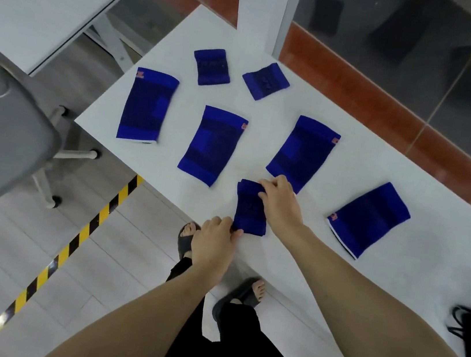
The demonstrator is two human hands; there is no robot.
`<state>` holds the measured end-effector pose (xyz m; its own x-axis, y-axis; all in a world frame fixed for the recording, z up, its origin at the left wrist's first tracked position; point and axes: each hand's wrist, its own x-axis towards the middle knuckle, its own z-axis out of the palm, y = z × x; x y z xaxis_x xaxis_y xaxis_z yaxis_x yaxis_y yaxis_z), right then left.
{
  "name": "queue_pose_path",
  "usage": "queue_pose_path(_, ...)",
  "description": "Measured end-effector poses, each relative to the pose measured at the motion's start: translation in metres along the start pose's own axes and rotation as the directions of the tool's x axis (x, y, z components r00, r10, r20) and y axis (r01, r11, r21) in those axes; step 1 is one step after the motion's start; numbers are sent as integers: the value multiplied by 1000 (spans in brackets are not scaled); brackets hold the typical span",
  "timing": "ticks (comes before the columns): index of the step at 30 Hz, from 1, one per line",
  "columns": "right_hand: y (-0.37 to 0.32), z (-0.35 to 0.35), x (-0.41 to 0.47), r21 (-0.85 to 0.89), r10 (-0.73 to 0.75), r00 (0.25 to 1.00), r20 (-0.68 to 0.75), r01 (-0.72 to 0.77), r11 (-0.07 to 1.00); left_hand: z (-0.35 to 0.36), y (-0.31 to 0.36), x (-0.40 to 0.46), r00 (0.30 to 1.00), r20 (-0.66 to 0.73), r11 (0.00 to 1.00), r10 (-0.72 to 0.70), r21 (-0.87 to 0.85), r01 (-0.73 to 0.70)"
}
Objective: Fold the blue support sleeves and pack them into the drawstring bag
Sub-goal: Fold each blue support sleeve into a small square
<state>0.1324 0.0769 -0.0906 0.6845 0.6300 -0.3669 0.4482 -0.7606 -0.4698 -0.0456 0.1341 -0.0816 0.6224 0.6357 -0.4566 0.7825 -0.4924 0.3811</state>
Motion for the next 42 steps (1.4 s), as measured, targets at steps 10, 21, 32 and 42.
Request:
queue_pose_path(10, -4, -3, -7, -120, -52, 998, -42, 47, 992, -11, -4, 6, 992, 6, 980, 126, 155, -125)
queue_pose_path(21, -2, -15, -25, 93, 46, 999, 0, -46, 995, -28, -4, 6, 989, 42, 987, 142, 70, -145)
queue_pose_path(32, -11, -51, -74, 129, -249, 912, -325, 303, 944, -67, 43, 37, 942, -167, 845, 290, -419, -334)
queue_pose_path(42, 34, 1, -111, -7, -244, 966, -90, 244, 970, -33, -6, 32, 890, 136, 898, 435, -138, -418)
